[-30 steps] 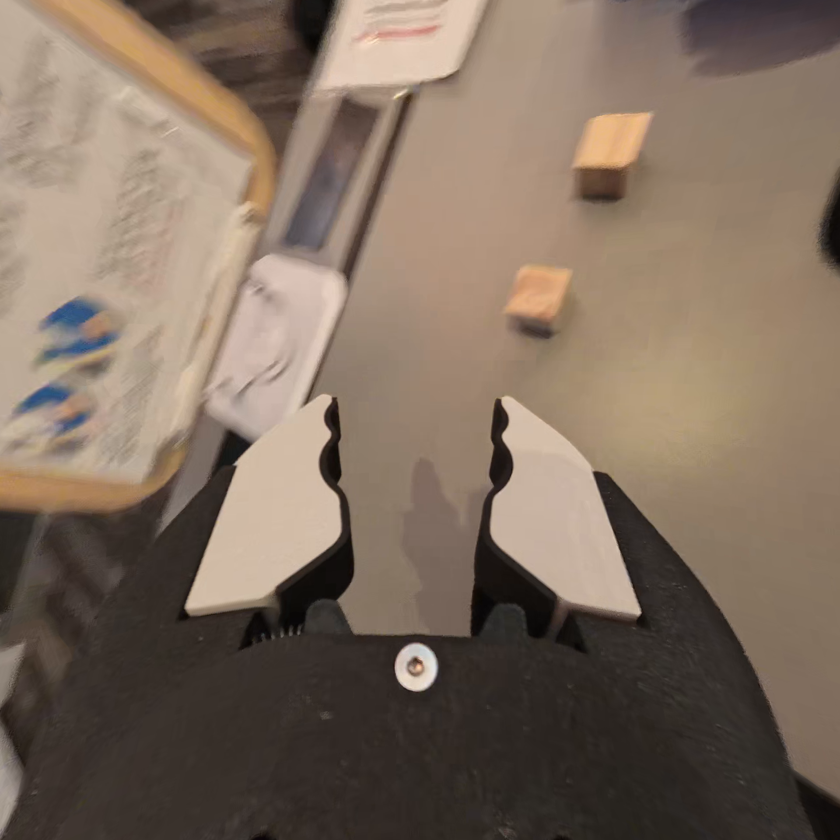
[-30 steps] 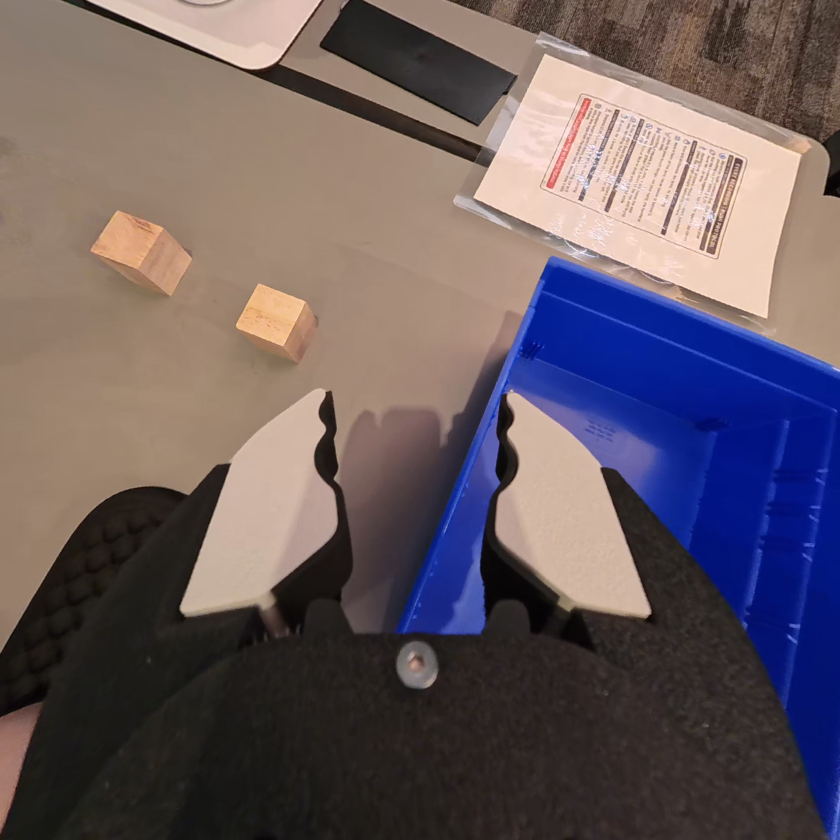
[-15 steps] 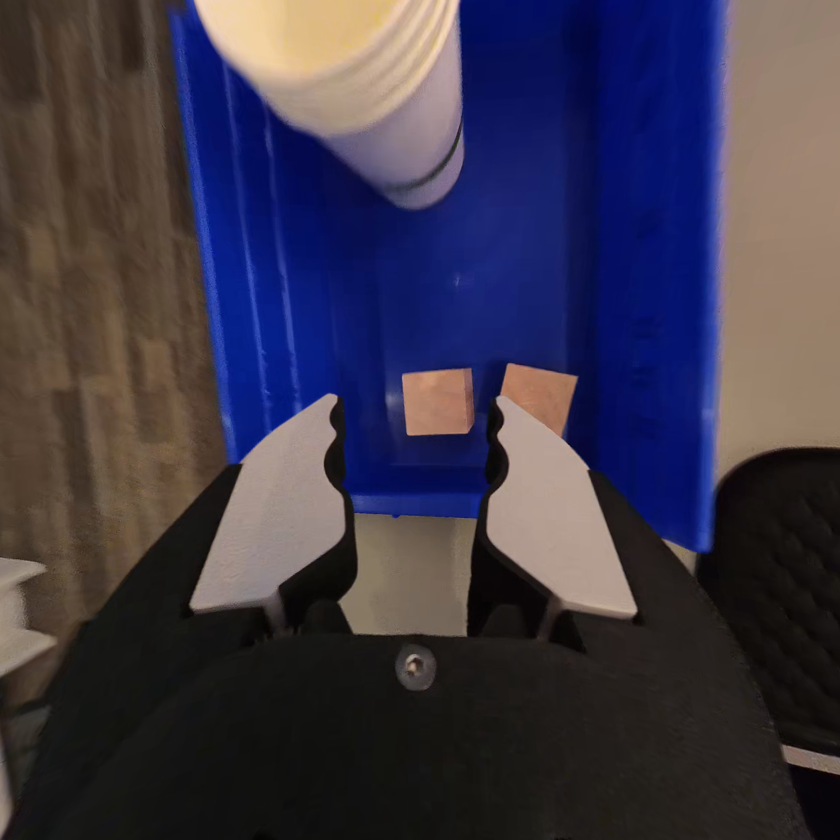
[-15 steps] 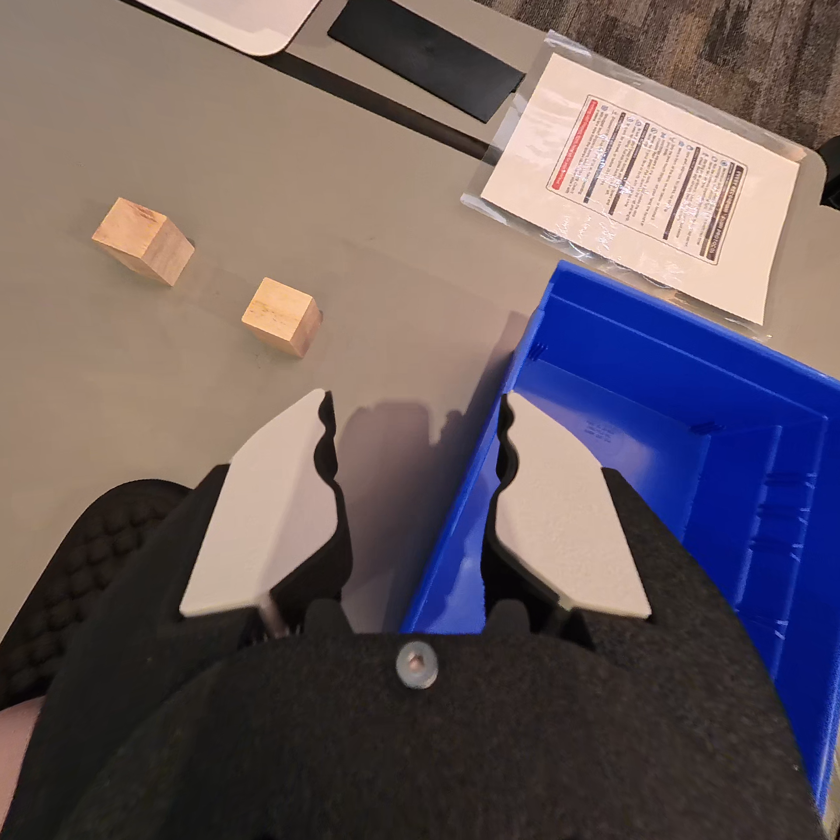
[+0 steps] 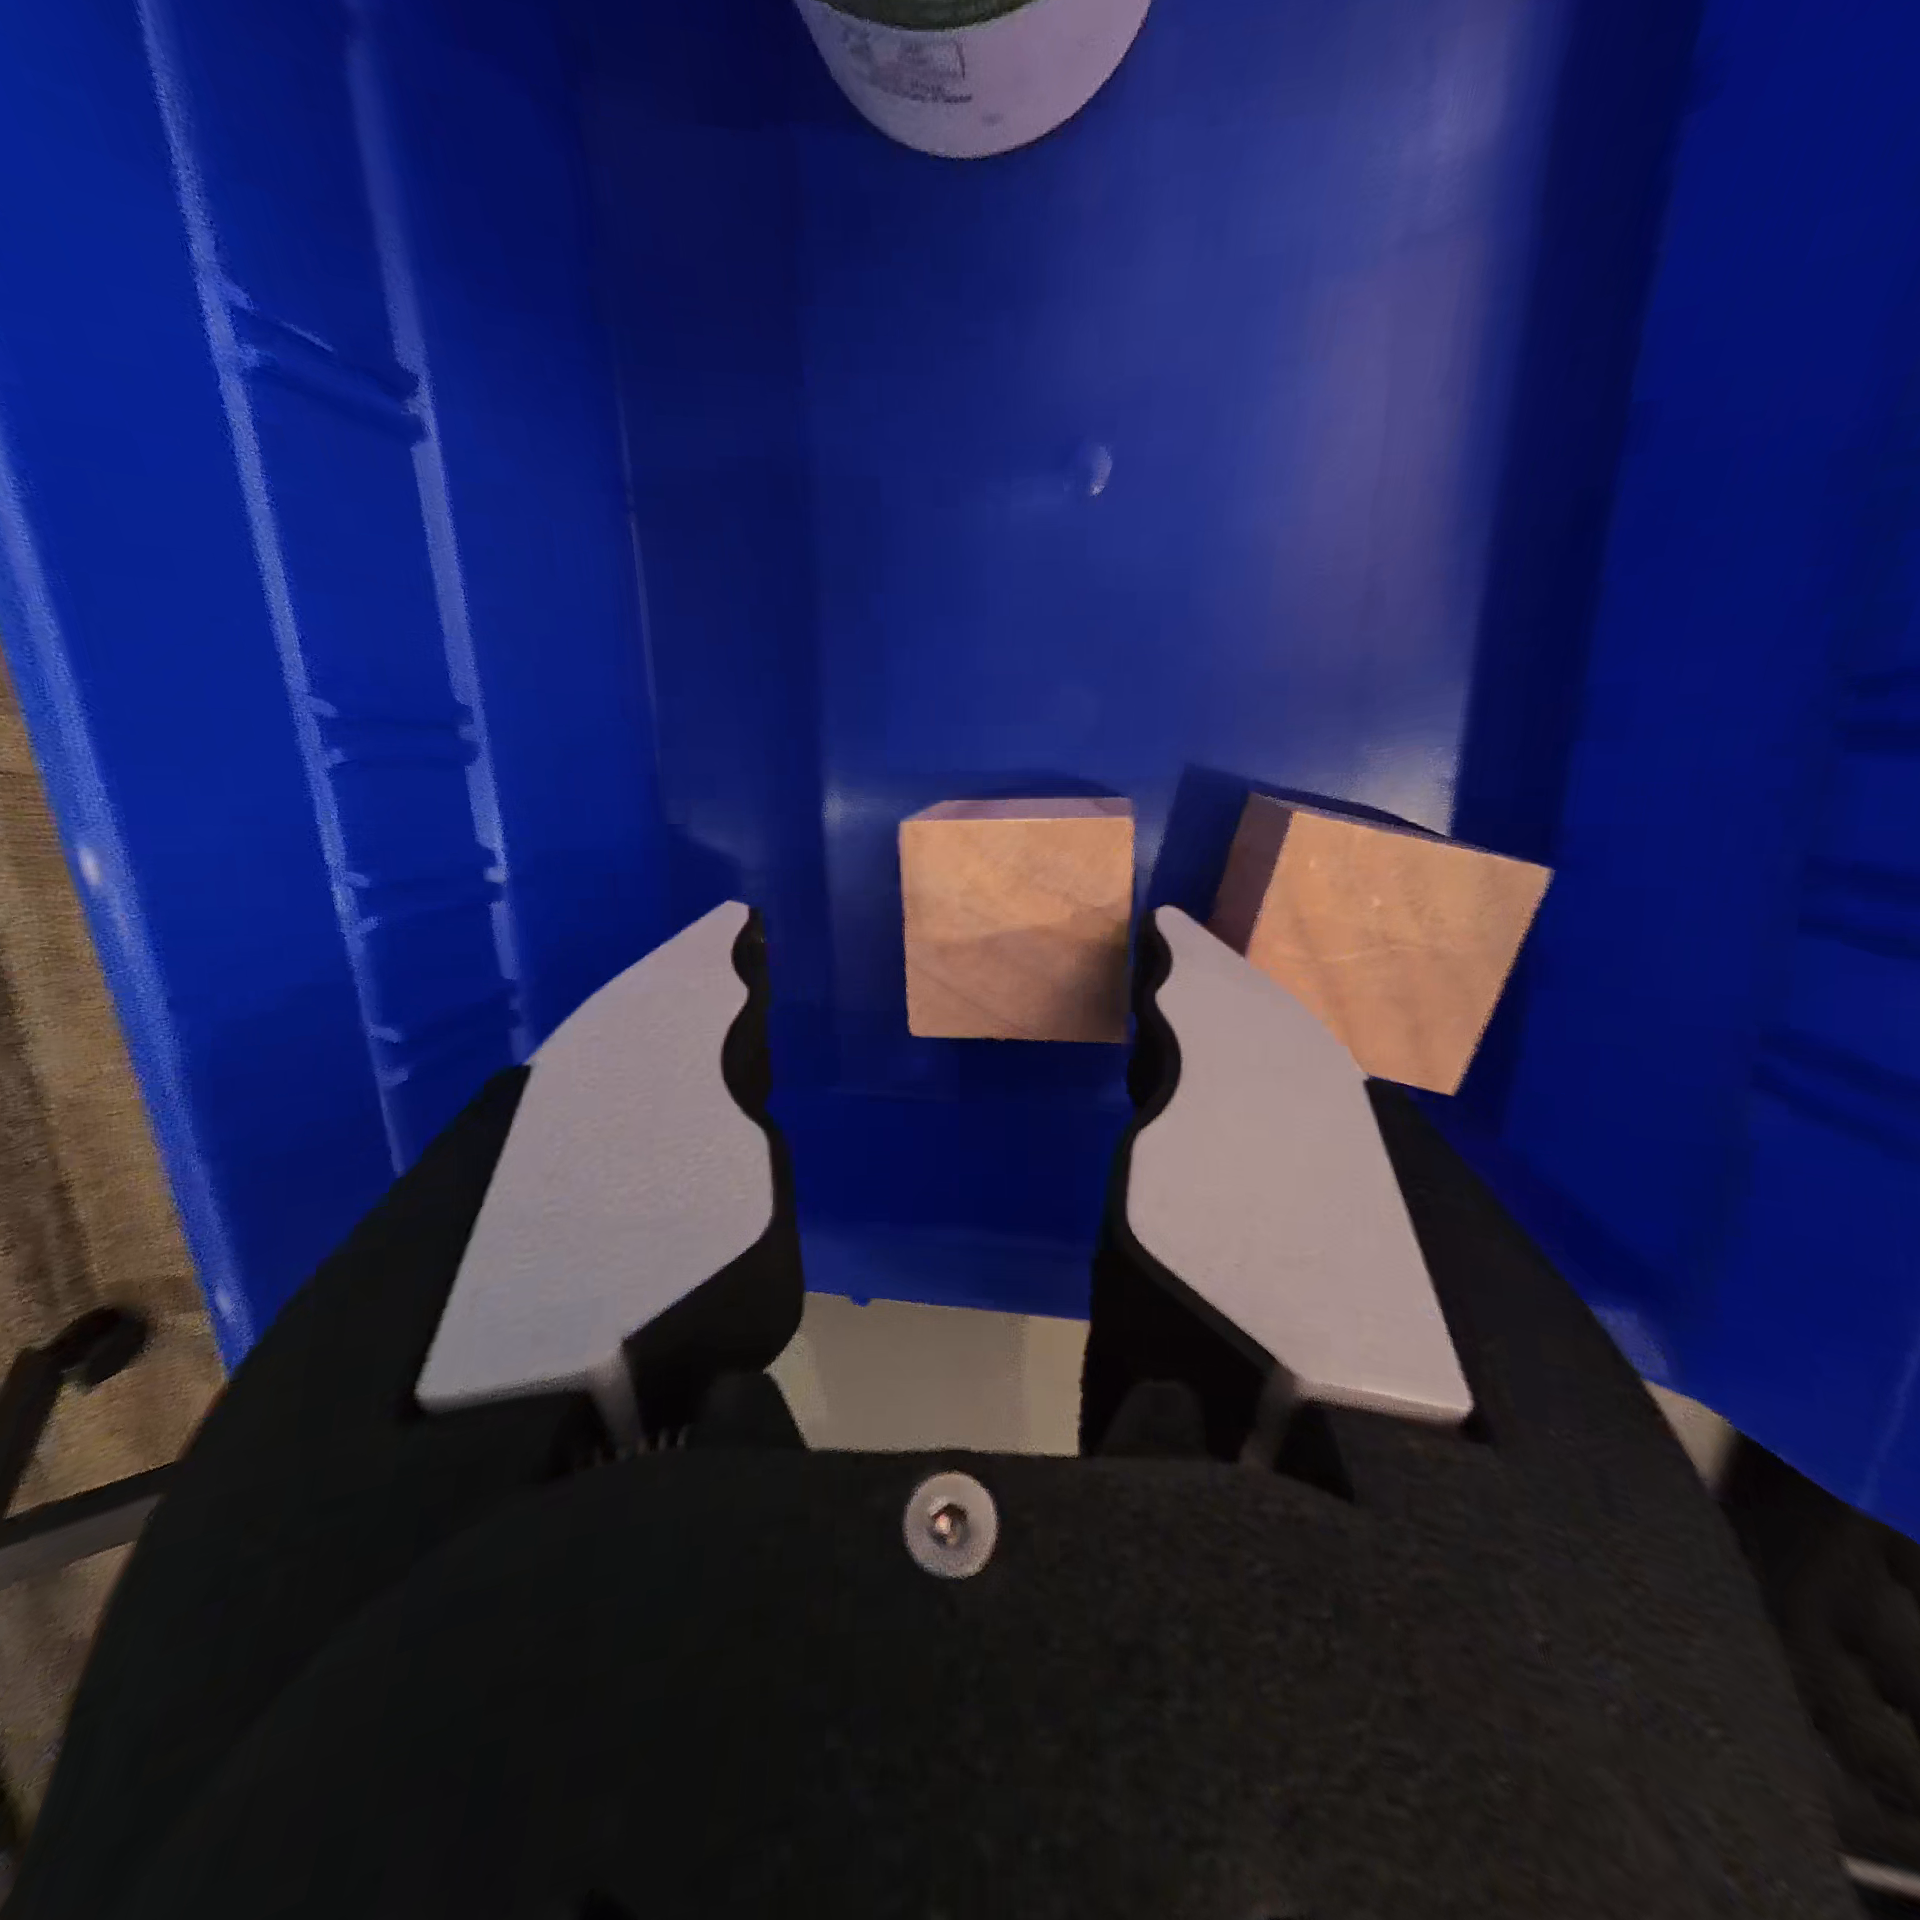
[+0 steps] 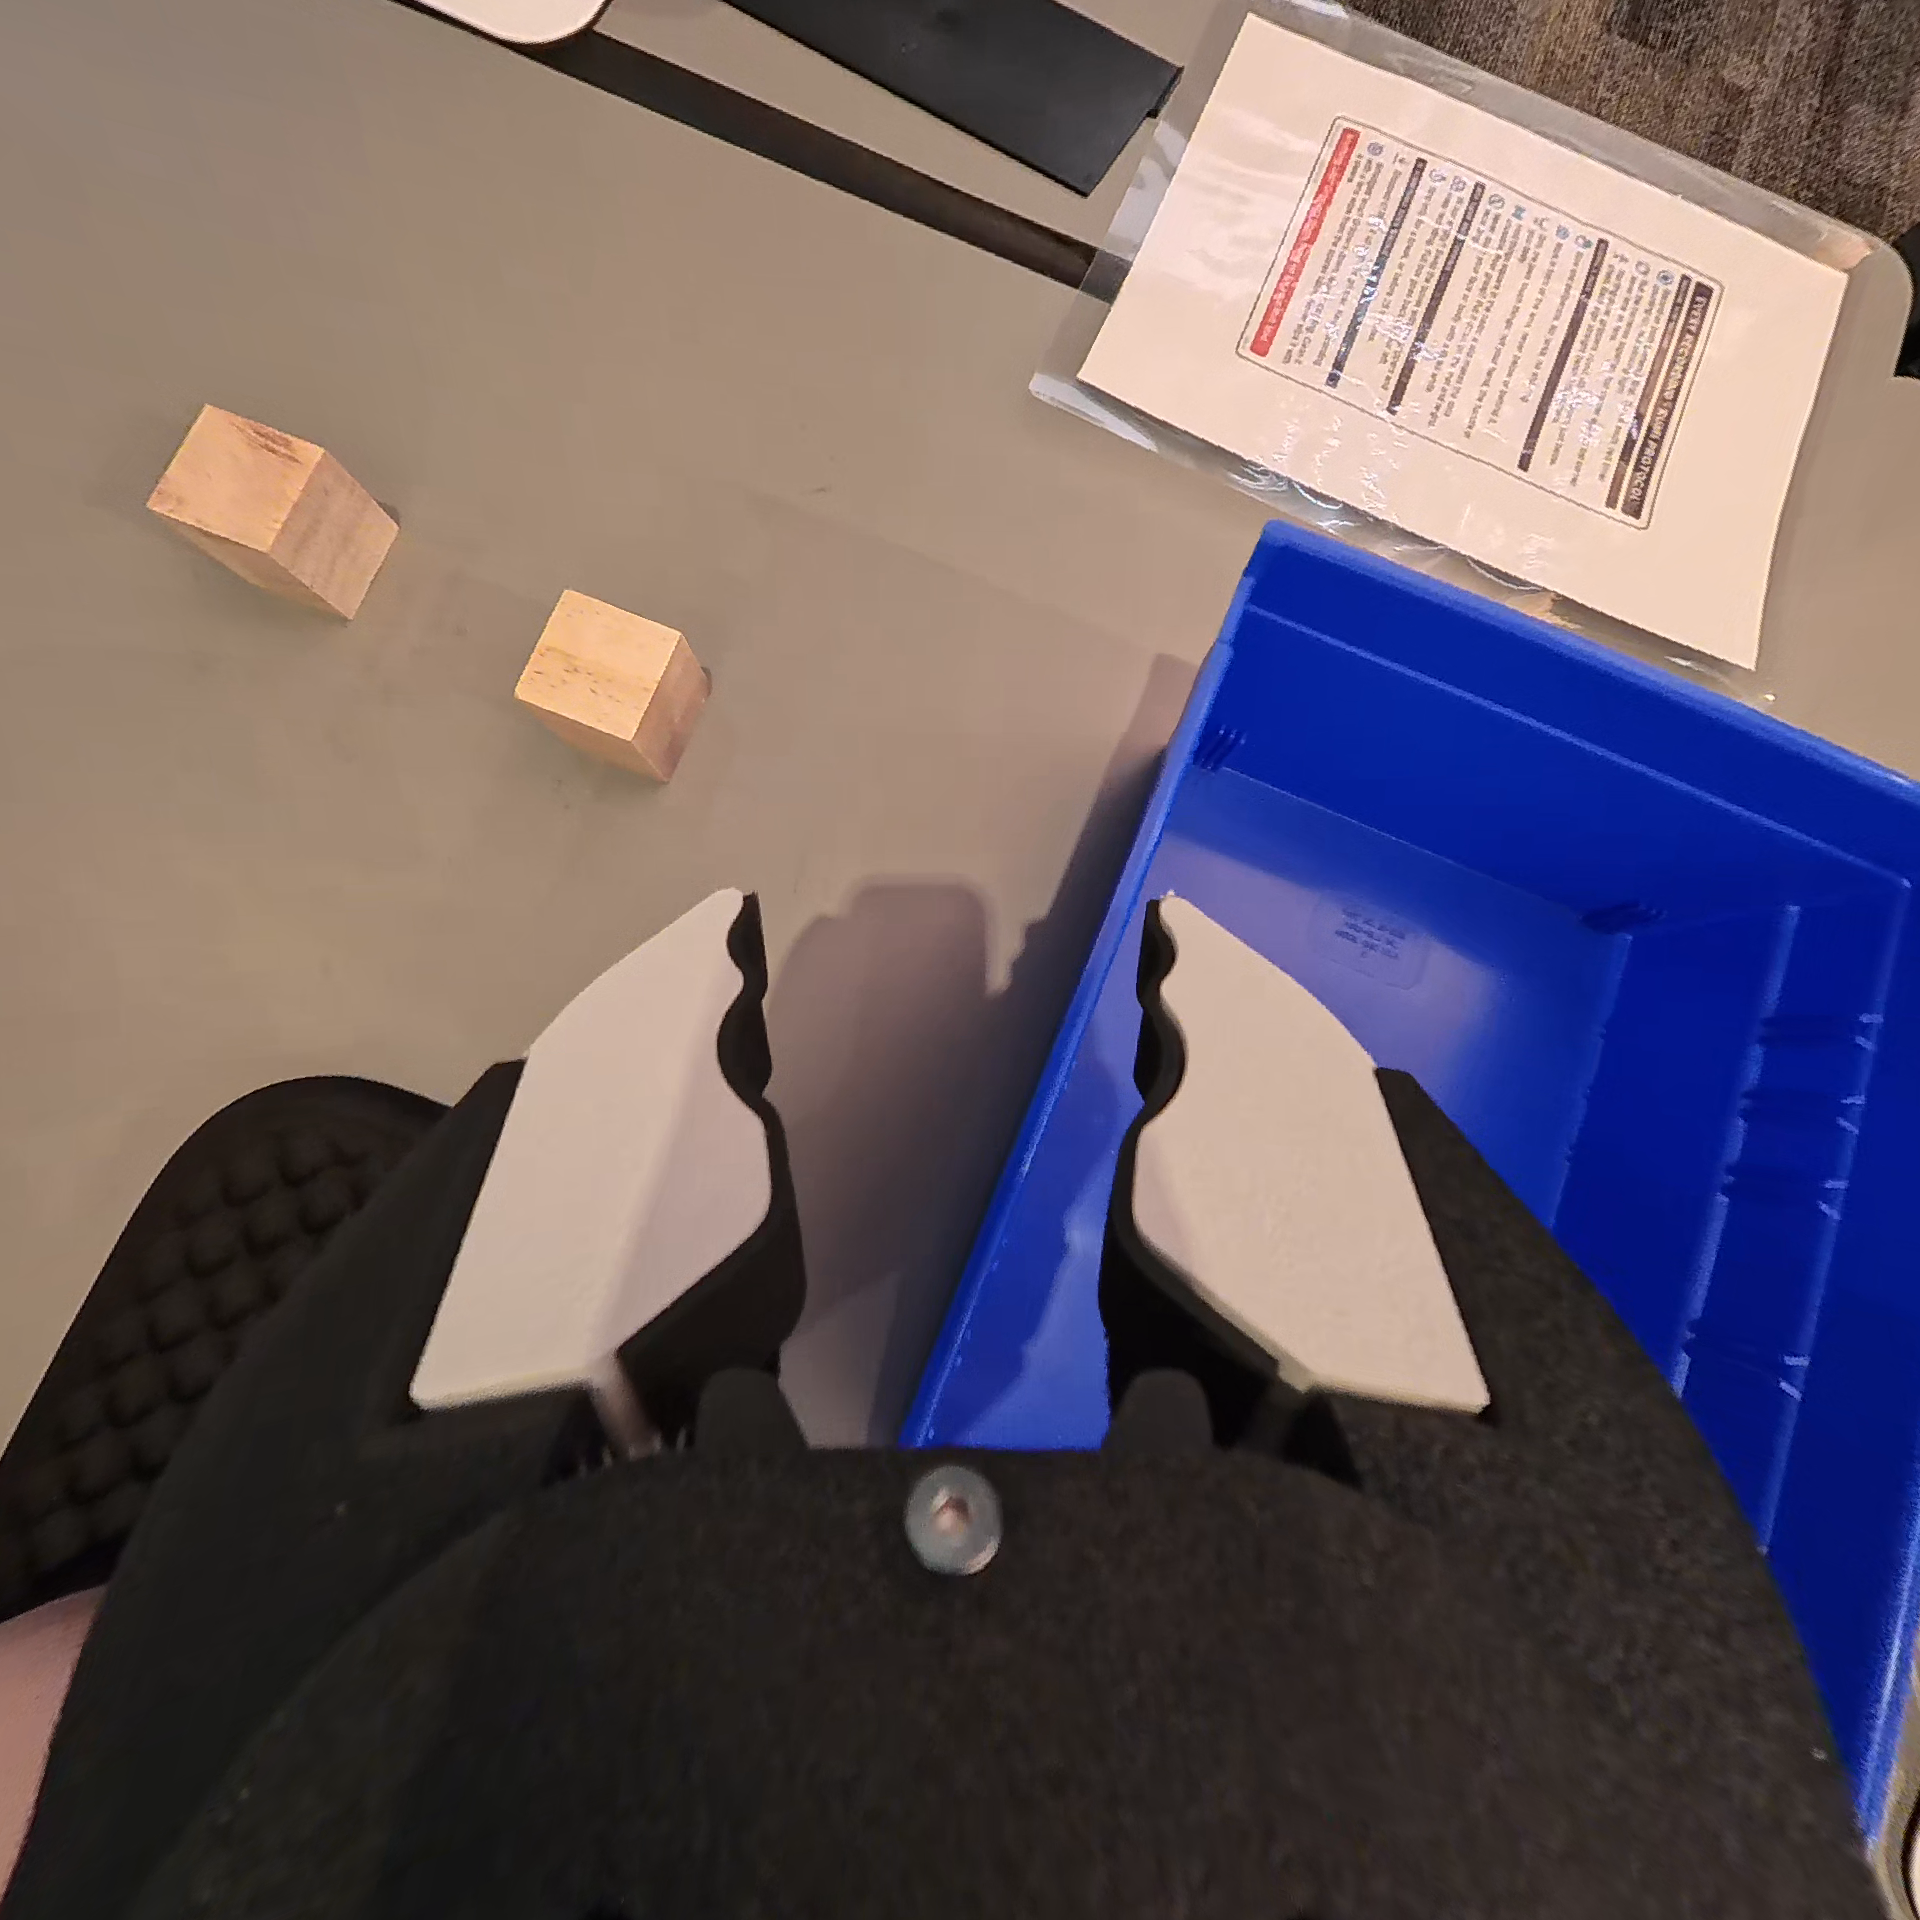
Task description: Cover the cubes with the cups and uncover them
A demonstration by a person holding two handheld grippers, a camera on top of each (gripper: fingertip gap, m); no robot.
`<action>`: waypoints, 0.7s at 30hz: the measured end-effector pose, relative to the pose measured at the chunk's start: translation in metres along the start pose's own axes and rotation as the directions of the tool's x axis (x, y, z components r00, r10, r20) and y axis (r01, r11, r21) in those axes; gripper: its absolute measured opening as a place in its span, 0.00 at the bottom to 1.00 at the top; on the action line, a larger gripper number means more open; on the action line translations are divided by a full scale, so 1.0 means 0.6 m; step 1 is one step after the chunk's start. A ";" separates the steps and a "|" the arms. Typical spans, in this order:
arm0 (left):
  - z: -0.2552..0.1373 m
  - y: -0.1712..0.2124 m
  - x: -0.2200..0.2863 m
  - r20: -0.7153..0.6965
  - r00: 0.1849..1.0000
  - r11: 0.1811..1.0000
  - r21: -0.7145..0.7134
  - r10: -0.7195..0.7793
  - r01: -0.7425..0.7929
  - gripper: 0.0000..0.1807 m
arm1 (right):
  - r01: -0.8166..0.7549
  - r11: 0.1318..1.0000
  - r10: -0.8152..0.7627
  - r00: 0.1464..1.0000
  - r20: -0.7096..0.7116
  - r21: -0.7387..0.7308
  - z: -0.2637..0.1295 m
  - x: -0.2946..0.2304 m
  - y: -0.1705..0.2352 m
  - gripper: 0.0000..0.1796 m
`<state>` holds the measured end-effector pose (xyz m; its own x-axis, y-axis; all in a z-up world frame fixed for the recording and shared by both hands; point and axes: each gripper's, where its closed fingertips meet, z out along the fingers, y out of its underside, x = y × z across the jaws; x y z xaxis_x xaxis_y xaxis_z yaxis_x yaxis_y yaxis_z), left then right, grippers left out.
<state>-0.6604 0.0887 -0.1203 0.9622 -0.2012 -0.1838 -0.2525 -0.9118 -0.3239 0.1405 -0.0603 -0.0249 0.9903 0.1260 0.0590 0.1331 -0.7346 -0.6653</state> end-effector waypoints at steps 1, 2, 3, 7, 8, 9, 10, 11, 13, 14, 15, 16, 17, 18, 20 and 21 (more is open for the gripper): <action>0.001 -0.003 0.001 0.010 1.000 1.000 0.011 0.011 -0.012 0.36 | 0.004 1.000 -0.004 1.000 -0.001 -0.003 0.000 0.000 0.000 0.38; 0.002 -0.004 0.005 0.004 1.000 1.000 0.013 0.019 -0.019 0.29 | 0.006 1.000 -0.006 1.000 -0.002 -0.004 0.000 0.000 0.001 0.38; 0.004 -0.002 0.009 -0.001 1.000 1.000 0.005 0.024 -0.024 0.24 | 0.005 1.000 -0.005 1.000 -0.001 -0.002 0.000 0.000 0.000 0.38; 0.003 0.001 0.010 -0.007 0.999 0.999 -0.023 0.034 -0.034 0.23 | -0.001 1.000 0.001 1.000 0.005 0.000 0.002 0.001 0.001 0.38; 0.001 0.000 0.009 -0.014 0.999 0.999 -0.021 0.029 -0.029 0.23 | -0.004 1.000 0.004 1.000 0.006 0.000 0.002 0.002 0.003 0.38; -0.005 -0.002 0.007 -0.017 1.000 1.000 -0.014 0.025 -0.025 0.23 | -0.007 1.000 0.007 1.000 0.007 -0.001 0.002 0.003 0.004 0.38; -0.014 -0.006 0.003 -0.017 1.000 1.000 -0.002 0.025 -0.025 0.23 | -0.010 1.000 0.010 1.000 0.006 -0.001 0.002 0.004 0.005 0.38; -0.028 -0.011 -0.003 -0.009 1.000 0.999 0.018 0.027 -0.027 0.23 | -0.013 1.000 0.013 1.000 0.005 0.000 0.001 0.005 0.006 0.38; -0.070 -0.031 -0.015 0.015 0.999 0.996 0.082 0.037 -0.038 0.23 | -0.019 1.000 0.019 1.000 0.001 -0.001 0.001 0.008 0.007 0.38; -0.099 -0.045 -0.019 0.027 0.999 0.991 0.125 0.045 -0.048 0.23 | -0.021 1.000 0.021 1.000 -0.002 -0.002 0.000 0.009 0.008 0.38; -0.131 -0.062 -0.020 0.037 0.998 0.983 0.174 0.055 -0.061 0.23 | -0.022 1.000 0.022 1.000 -0.005 -0.004 0.000 0.009 0.008 0.38; -0.168 -0.083 -0.014 0.041 0.996 0.969 0.235 0.074 -0.082 0.23 | -0.022 1.000 0.022 1.000 -0.007 -0.005 0.000 0.010 0.008 0.38; -0.208 -0.106 0.000 0.039 0.993 0.946 0.303 0.108 -0.115 0.23 | -0.022 1.000 0.022 1.000 -0.009 -0.005 0.000 0.010 0.008 0.38; -0.247 -0.129 0.025 0.031 0.987 0.917 0.368 0.155 -0.156 0.23 | -0.022 1.000 0.022 1.000 -0.011 -0.006 0.000 0.011 0.007 0.38; -0.317 -0.167 0.102 0.004 0.958 0.840 0.479 0.287 -0.254 0.23 | -0.022 1.000 0.022 1.000 -0.017 -0.008 0.000 0.012 0.006 0.38; -0.343 -0.181 0.155 -0.017 0.928 0.792 0.528 0.371 -0.307 0.23 | -0.022 1.000 0.022 1.000 -0.018 -0.008 0.000 0.012 0.005 0.38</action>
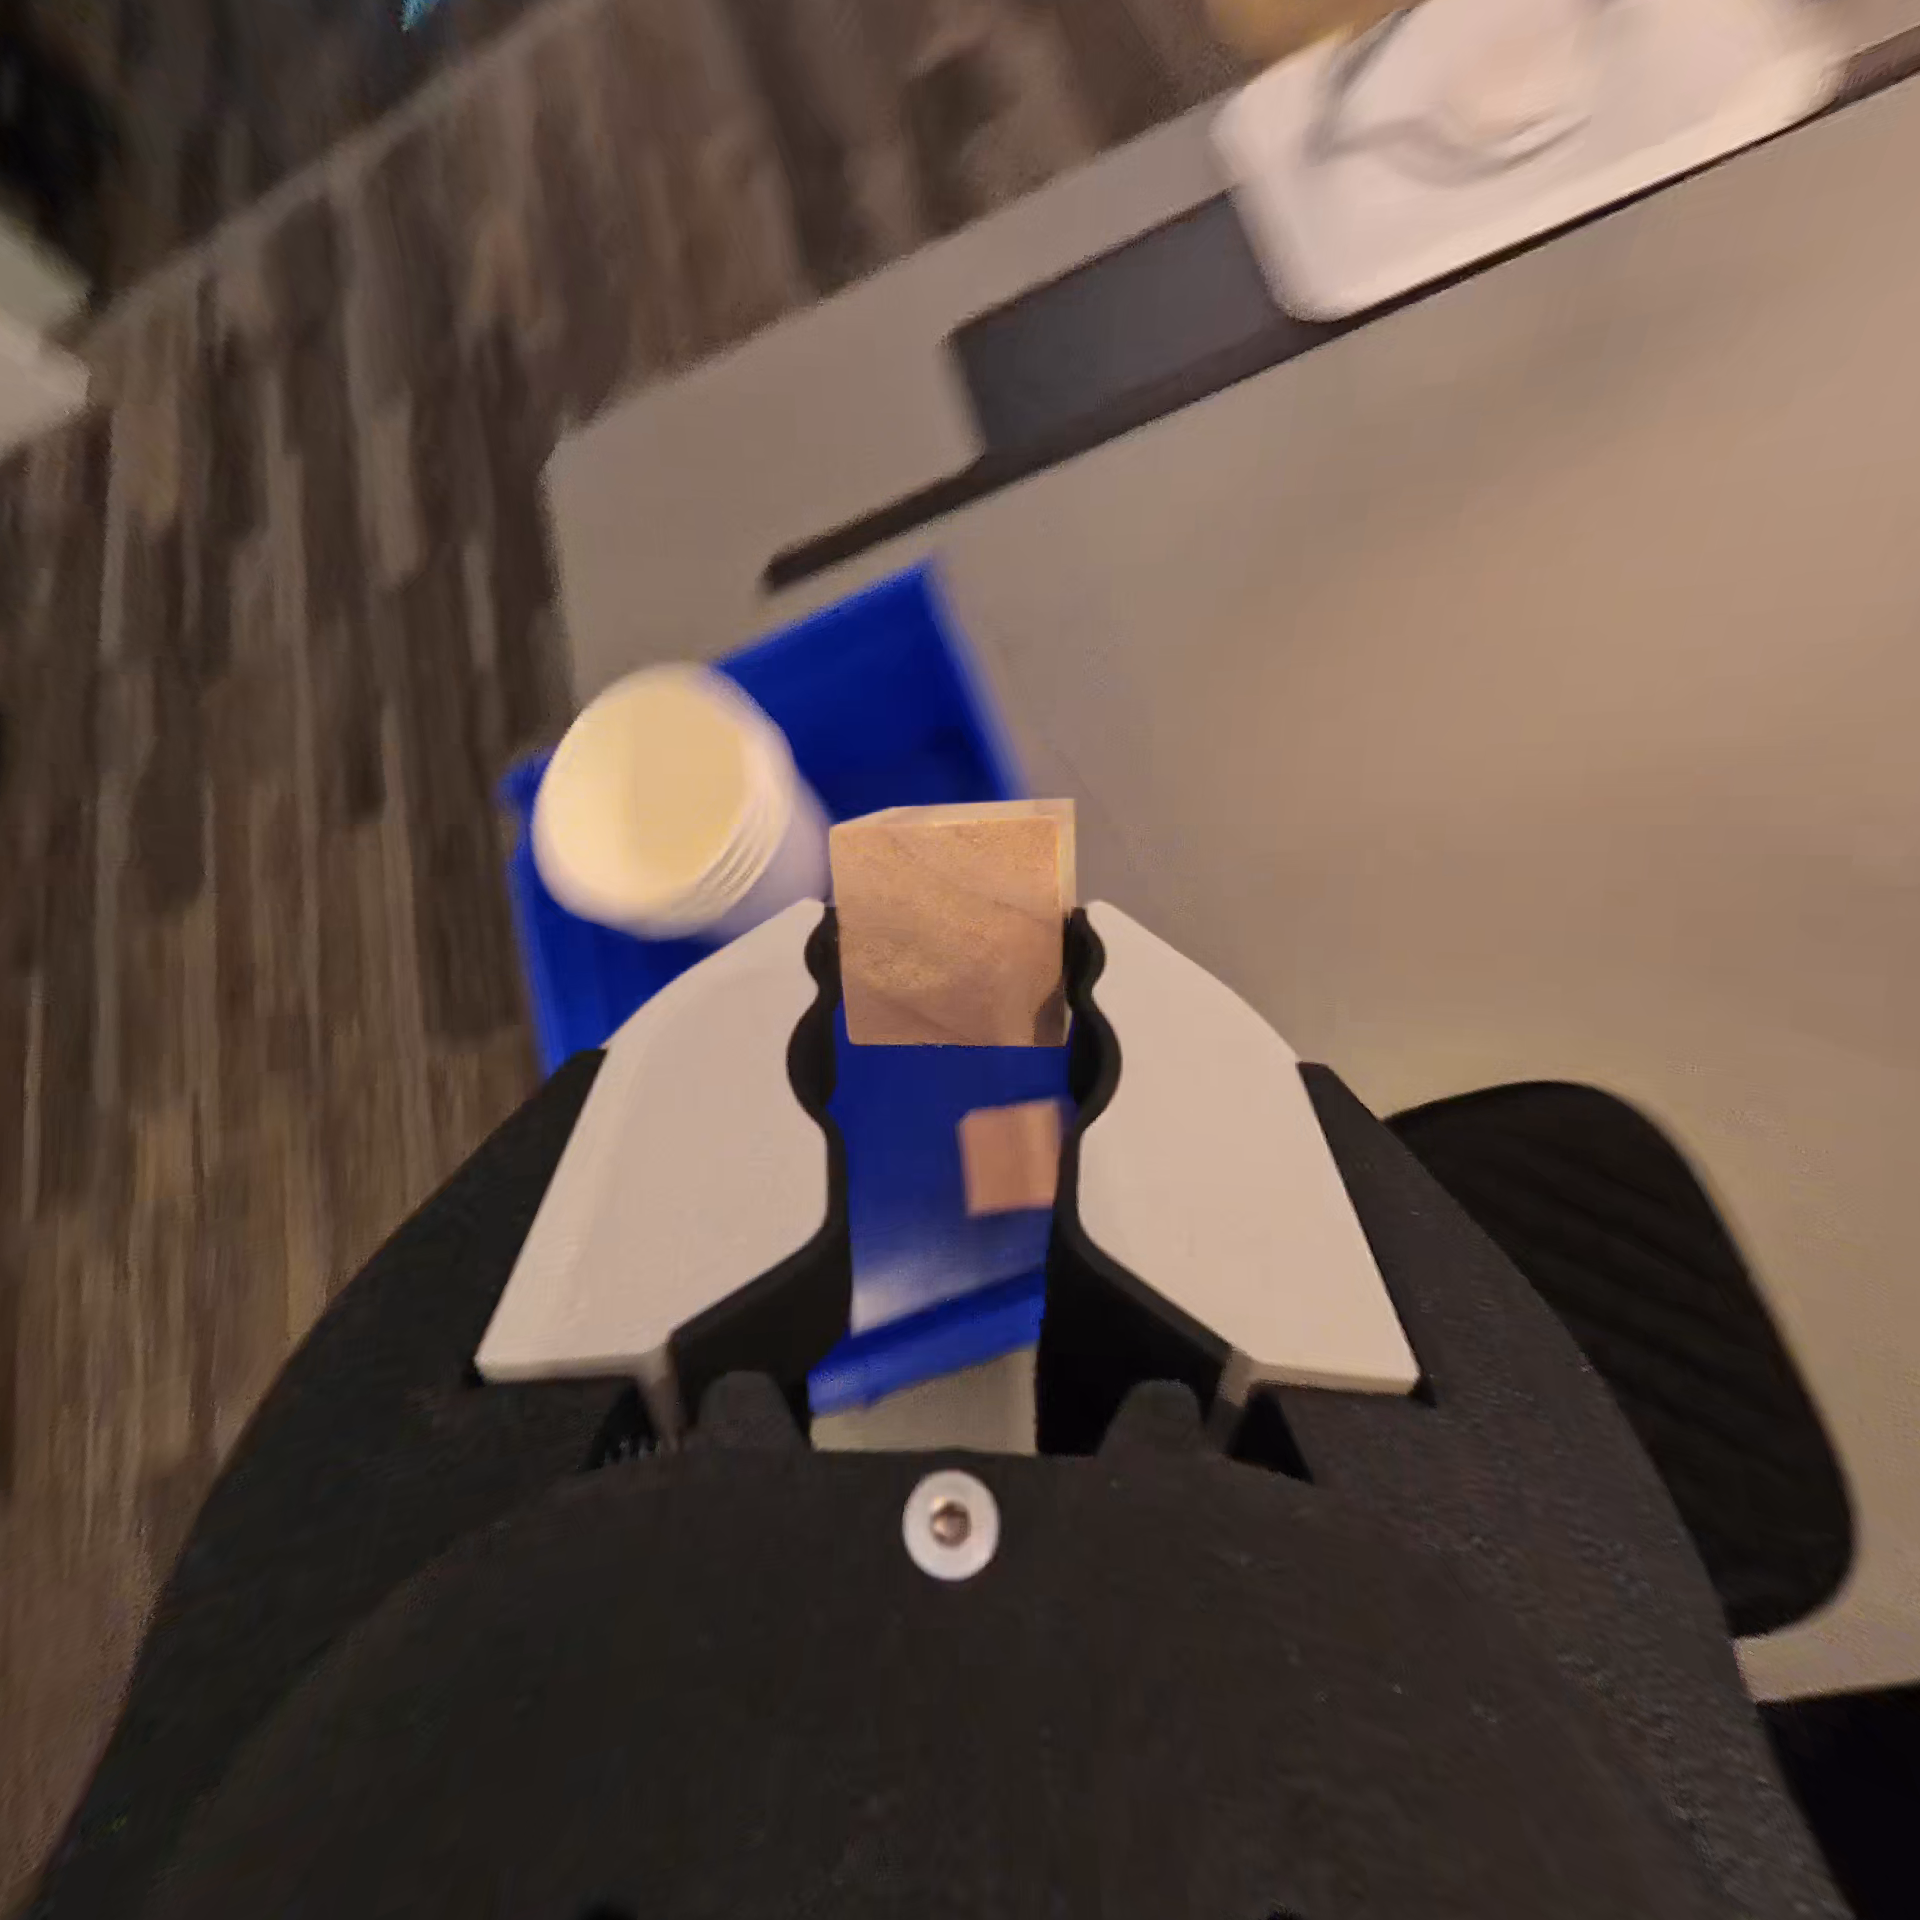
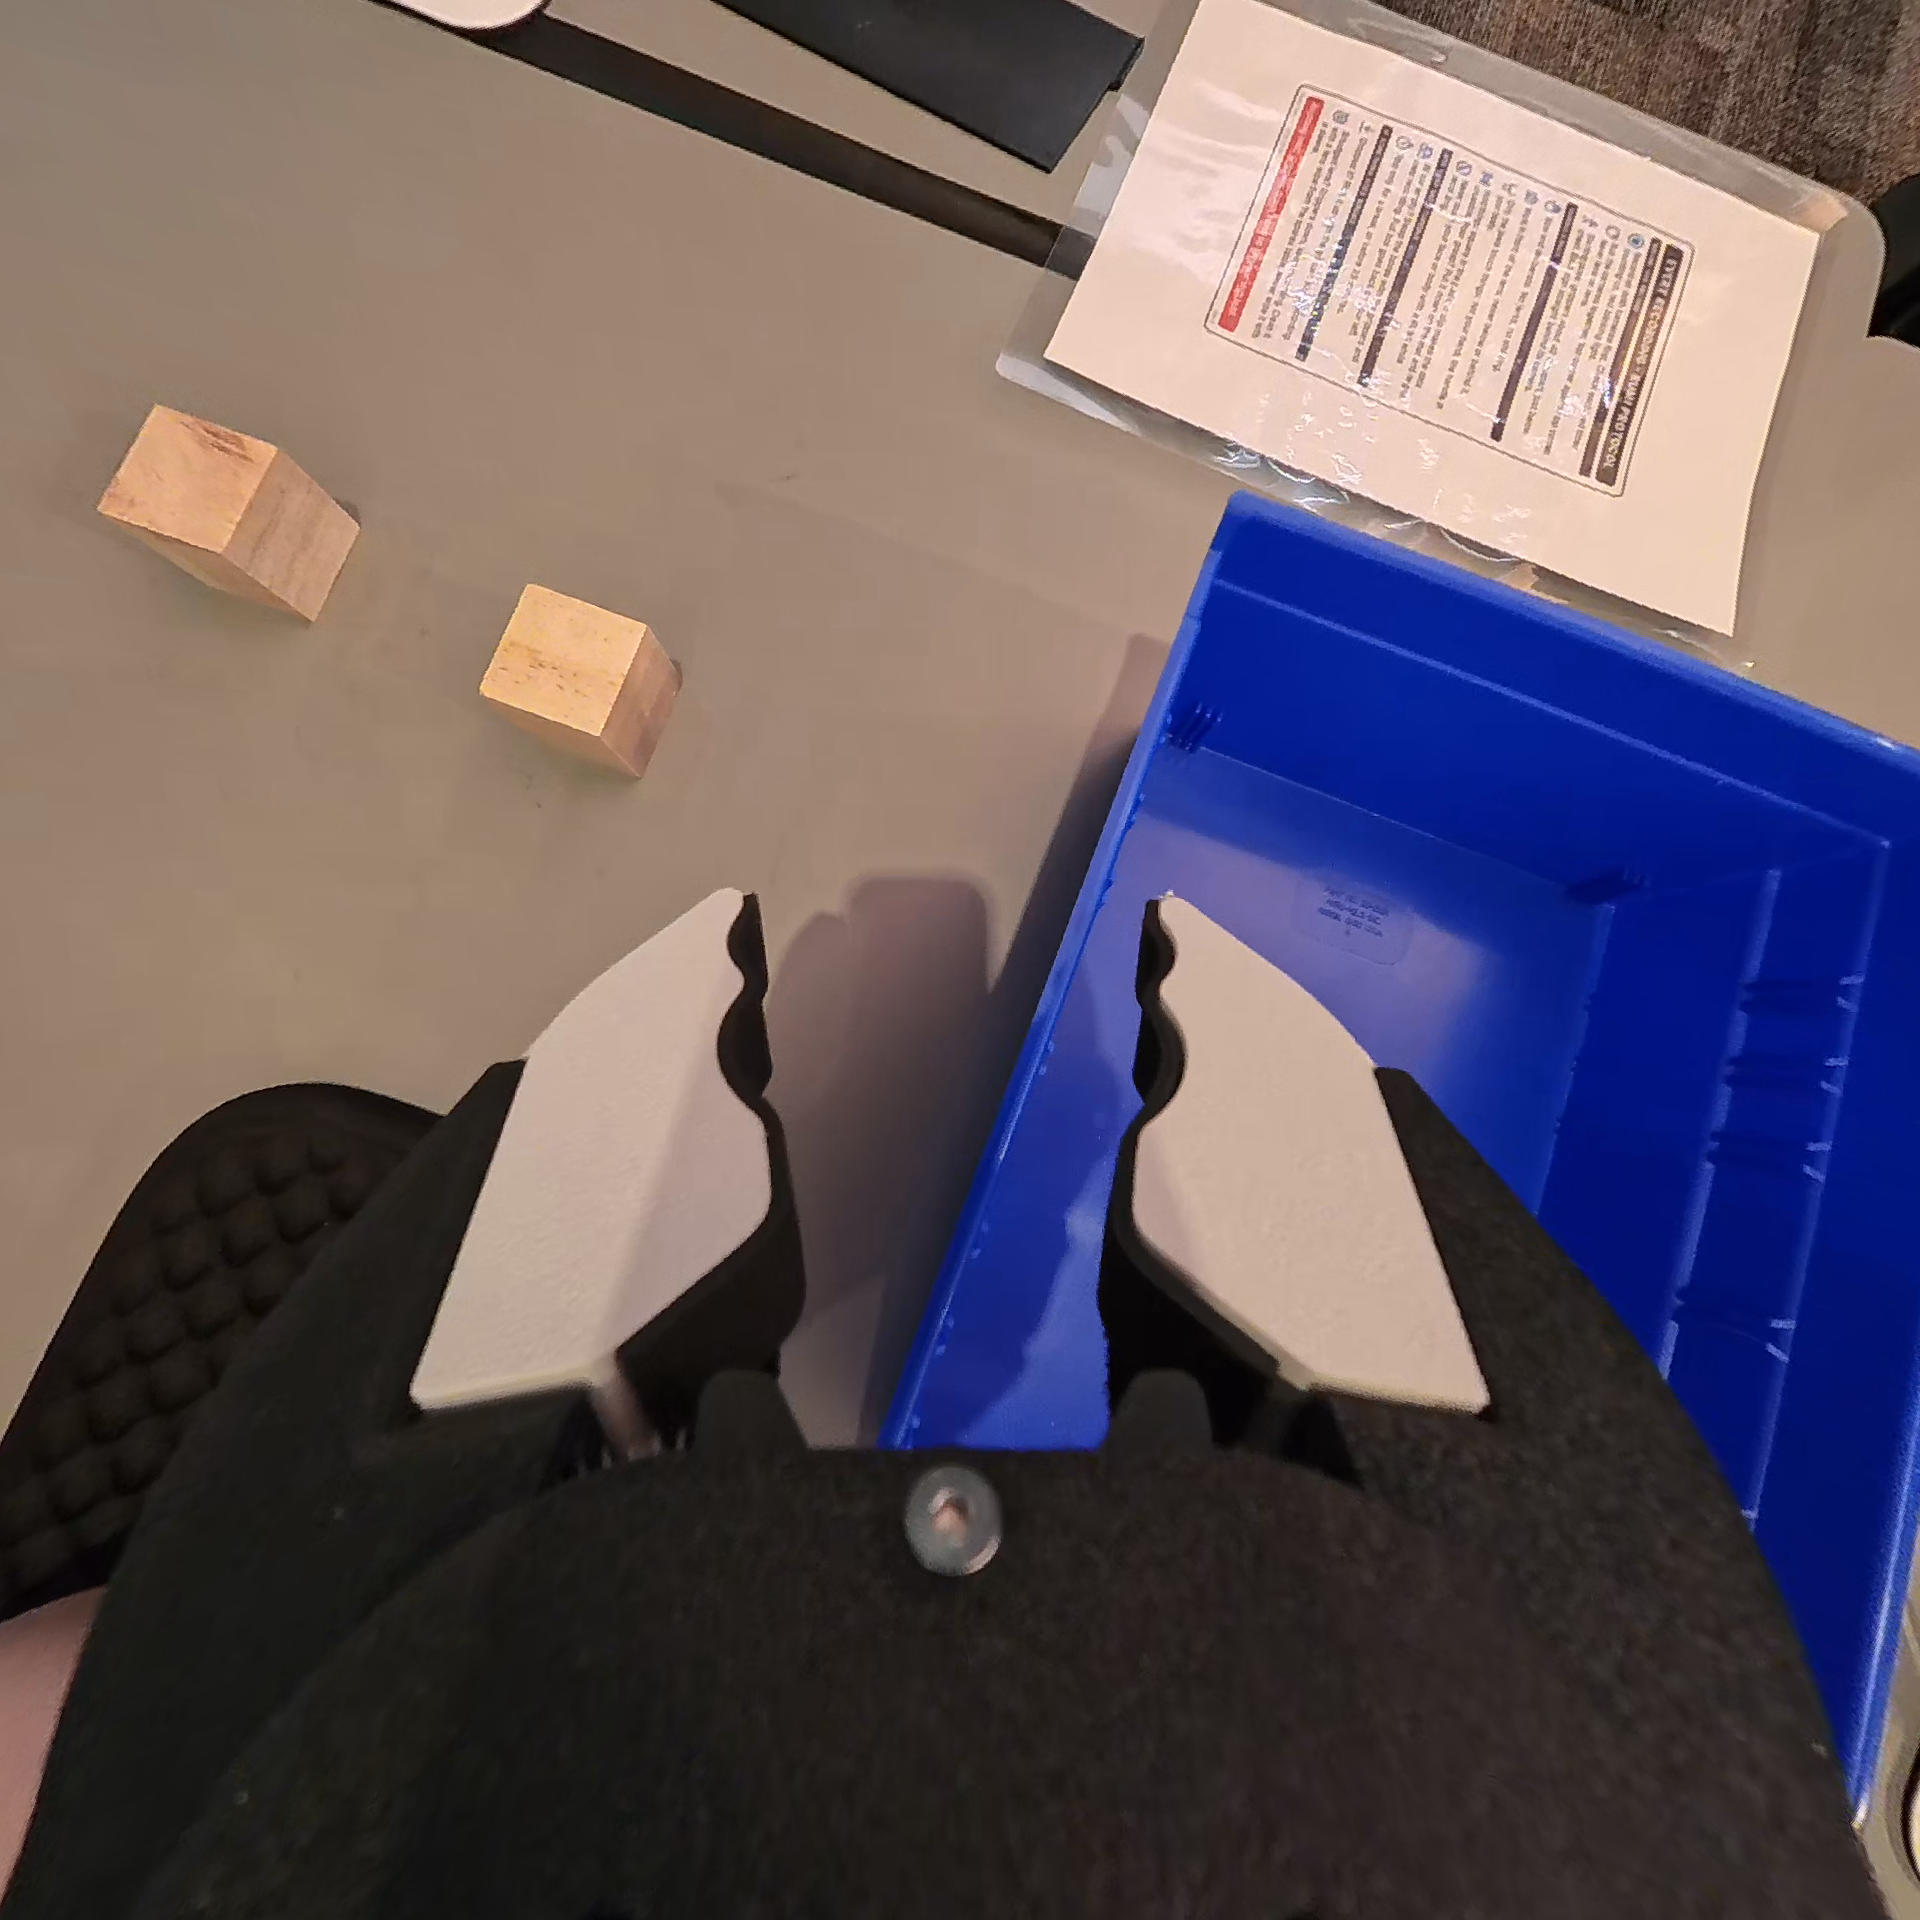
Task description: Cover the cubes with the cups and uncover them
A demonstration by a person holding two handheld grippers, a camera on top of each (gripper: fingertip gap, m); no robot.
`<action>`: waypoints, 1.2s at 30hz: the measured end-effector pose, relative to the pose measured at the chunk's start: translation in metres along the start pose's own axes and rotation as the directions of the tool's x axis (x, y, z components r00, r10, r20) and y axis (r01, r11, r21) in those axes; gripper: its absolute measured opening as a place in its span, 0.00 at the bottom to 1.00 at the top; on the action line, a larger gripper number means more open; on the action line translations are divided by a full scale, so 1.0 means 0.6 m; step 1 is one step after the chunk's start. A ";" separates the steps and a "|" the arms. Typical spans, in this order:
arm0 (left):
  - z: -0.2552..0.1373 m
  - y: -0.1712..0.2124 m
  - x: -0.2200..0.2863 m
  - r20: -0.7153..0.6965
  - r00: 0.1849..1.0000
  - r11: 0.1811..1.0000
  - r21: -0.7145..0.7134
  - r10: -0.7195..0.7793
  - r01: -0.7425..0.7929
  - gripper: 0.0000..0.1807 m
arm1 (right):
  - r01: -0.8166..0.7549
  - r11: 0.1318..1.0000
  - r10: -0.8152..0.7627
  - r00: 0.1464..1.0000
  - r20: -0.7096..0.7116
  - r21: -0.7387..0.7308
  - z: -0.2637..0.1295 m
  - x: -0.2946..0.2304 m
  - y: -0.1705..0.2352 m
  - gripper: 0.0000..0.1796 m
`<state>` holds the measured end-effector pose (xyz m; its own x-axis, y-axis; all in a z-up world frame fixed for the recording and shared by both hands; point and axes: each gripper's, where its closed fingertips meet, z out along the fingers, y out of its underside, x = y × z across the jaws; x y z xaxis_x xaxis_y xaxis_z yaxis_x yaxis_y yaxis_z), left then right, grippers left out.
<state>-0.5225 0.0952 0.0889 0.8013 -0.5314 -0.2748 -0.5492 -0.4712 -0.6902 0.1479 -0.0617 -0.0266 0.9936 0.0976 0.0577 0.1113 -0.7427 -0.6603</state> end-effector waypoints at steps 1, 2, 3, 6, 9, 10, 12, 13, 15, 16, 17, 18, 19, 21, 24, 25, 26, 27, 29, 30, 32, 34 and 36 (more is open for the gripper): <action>0.001 -0.035 0.053 -0.074 0.994 0.996 0.049 0.075 -0.071 0.23 | 0.001 1.000 -0.001 1.000 -0.002 -0.001 0.000 0.000 0.000 0.38; 0.007 -0.063 0.109 -0.146 0.976 0.985 0.093 0.159 -0.147 0.23 | 0.003 1.000 -0.003 1.000 -0.004 -0.003 -0.001 0.000 0.000 0.38; 0.017 -0.085 0.167 -0.209 0.943 0.962 0.145 0.258 -0.231 0.23 | 0.006 1.000 -0.006 1.000 -0.005 -0.004 -0.002 0.000 0.000 0.38; 0.062 -0.109 0.320 -0.303 0.777 0.831 0.278 0.551 -0.481 0.23 | 0.010 1.000 -0.010 1.000 -0.018 -0.012 -0.004 0.002 0.001 0.38; 0.140 -0.097 0.409 -0.330 0.634 0.713 0.273 0.700 -0.645 0.23 | 0.013 1.000 -0.013 1.000 -0.014 -0.016 -0.002 0.000 0.002 0.38; 0.166 -0.091 0.430 -0.349 0.601 0.690 0.258 0.719 -0.676 0.23 | 0.017 1.000 -0.017 1.000 -0.014 -0.020 -0.002 0.000 0.003 0.38; 0.212 -0.081 0.465 -0.397 0.549 0.661 0.237 0.735 -0.712 0.23 | 0.015 1.000 -0.016 1.000 -0.014 -0.024 -0.001 0.001 0.005 0.38; 0.231 -0.079 0.478 -0.417 0.529 0.650 0.235 0.739 -0.723 0.23 | 0.012 1.000 -0.013 1.000 -0.015 -0.024 0.000 0.001 0.005 0.38; 0.265 -0.077 0.495 -0.445 0.499 0.631 0.219 0.744 -0.744 0.23 | 0.011 1.000 -0.011 1.000 -0.012 -0.025 0.002 0.000 0.007 0.38; 0.277 -0.077 0.501 -0.453 0.482 0.618 0.218 0.750 -0.755 0.23 | 0.013 0.999 -0.014 1.000 -0.008 -0.029 0.003 -0.002 0.008 0.38; 0.287 -0.076 0.507 -0.462 0.463 0.604 0.221 0.756 -0.765 0.23 | 0.018 0.999 -0.018 1.000 -0.003 -0.032 0.004 -0.005 0.009 0.38; 0.296 -0.071 0.512 -0.482 0.445 0.593 0.211 0.755 -0.777 0.23 | 0.023 0.999 -0.023 1.000 -0.001 -0.035 0.005 -0.006 0.009 0.38; 0.303 -0.065 0.515 -0.505 0.428 0.581 0.194 0.750 -0.790 0.23 | 0.027 0.999 -0.027 1.000 0.000 -0.036 0.005 -0.007 0.009 0.38; 0.319 -0.059 0.518 -0.507 0.390 0.541 0.190 0.768 -0.819 0.23 | 0.027 0.999 -0.027 1.000 -0.002 -0.031 0.005 -0.005 0.006 0.38; 0.340 -0.052 0.513 -0.490 0.339 0.475 0.183 0.803 -0.861 0.23 | 0.022 1.000 -0.023 1.000 -0.001 -0.016 0.003 -0.004 0.002 0.38; 0.345 -0.049 0.512 -0.498 0.331 0.468 0.177 0.801 -0.866 0.23 | 0.023 1.000 -0.023 1.000 0.000 -0.013 0.002 -0.004 0.002 0.38; 0.349 -0.047 0.512 -0.499 0.326 0.461 0.174 0.803 -0.870 0.23 | 0.022 1.000 -0.022 1.000 0.001 -0.011 0.002 -0.003 0.002 0.38; 0.354 -0.047 0.512 -0.495 0.321 0.455 0.176 0.807 -0.873 0.23 | 0.021 1.000 -0.021 1.000 0.002 -0.009 0.002 -0.004 0.002 0.38; 0.362 -0.045 0.513 -0.503 0.319 0.454 0.171 0.803 -0.874 0.23 | 0.021 1.000 -0.021 1.000 0.007 -0.002 0.001 -0.005 0.002 0.38; 0.365 -0.042 0.513 -0.509 0.321 0.456 0.165 0.799 -0.874 0.23 | 0.022 1.000 -0.022 1.000 0.010 0.001 0.001 -0.006 0.002 0.38; 0.371 -0.036 0.513 -0.509 0.314 0.447 0.162 0.802 -0.880 0.23 | 0.023 1.000 -0.023 1.000 0.012 0.001 0.000 -0.006 0.003 0.38; 0.371 -0.036 0.514 -0.510 0.313 0.452 0.171 0.801 -0.876 0.23 | 0.017 1.000 -0.017 1.000 0.010 0.001 0.000 -0.004 0.004 0.38; 0.373 -0.037 0.511 -0.498 0.324 0.458 0.171 0.805 -0.873 0.23 | 0.010 1.000 -0.010 1.000 0.009 0.003 0.000 -0.001 0.004 0.38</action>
<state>-0.2114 0.1002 -0.1299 -0.3000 -0.9017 -0.3113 -0.9098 0.3686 -0.1907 0.1475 -0.0634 -0.0283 0.9922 0.1108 0.0579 0.1212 -0.7400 -0.6616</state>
